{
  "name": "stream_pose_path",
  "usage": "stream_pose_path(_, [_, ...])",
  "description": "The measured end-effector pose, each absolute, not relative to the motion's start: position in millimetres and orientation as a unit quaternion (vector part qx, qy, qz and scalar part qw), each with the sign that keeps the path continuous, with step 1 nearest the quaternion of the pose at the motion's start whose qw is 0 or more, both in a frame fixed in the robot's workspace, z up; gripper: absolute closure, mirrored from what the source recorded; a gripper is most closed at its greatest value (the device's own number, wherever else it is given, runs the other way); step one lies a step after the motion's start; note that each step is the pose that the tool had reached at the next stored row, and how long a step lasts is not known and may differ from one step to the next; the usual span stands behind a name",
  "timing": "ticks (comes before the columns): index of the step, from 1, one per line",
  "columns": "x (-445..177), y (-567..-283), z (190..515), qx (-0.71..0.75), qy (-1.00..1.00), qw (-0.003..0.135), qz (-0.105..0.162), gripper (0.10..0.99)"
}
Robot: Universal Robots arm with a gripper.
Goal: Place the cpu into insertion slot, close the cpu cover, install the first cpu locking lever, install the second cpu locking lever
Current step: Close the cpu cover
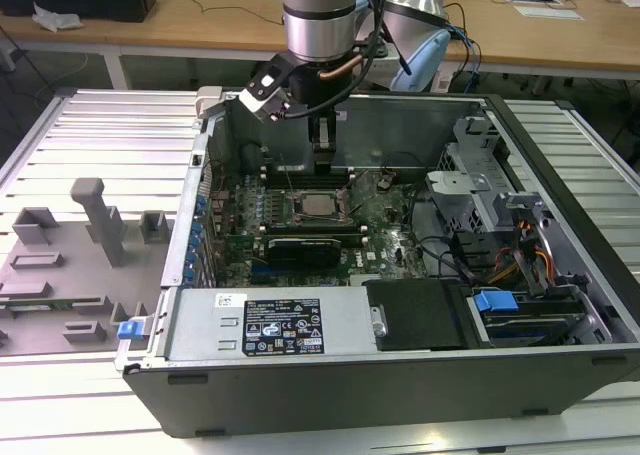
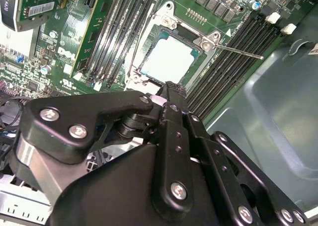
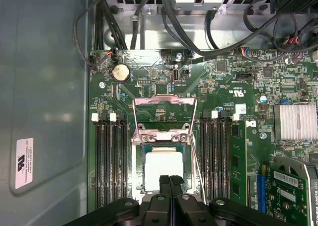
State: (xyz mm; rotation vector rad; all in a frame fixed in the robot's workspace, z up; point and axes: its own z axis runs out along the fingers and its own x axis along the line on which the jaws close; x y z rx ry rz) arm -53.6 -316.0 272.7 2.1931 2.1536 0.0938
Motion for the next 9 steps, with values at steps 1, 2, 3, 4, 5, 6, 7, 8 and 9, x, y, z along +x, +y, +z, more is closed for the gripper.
stream_pose_path(1, [-53.6, -316.0, 272.8, 0.713, 0.7, 0.033, 0.031, 0.98])
stream_pose_path(2, [-53.6, -316.0, 272.8, 0.713, 0.7, 0.033, 0.031, 0.98])
stream_pose_path(3, [-53.6, -316.0, 273.0, 0.713, 0.7, 0.033, 0.03, 0.98])
stream_pose_path(4, [-53.6, -316.0, 273.0, 0.713, 0.7, 0.033, 0.031, 0.98])
stream_pose_path(5, [-53.1, -316.0, 273.1, 0.713, 0.7, 0.033, 0.03, 0.98])
stream_pose_path(6, [-52.0, -316.0, 273.1, 0.713, 0.7, 0.033, 0.03, 0.98])
stream_pose_path(7, [-51.1, -316.0, 273.1, 0.713, 0.7, 0.032, 0.03, 0.98])
stream_pose_path(8, [-50.5, -316.0, 273.1, 0.713, 0.7, 0.032, 0.029, 0.98])
stream_pose_path(9, [-49.7, -316.0, 273.1, 0.713, 0.7, 0.032, 0.029, 0.98])
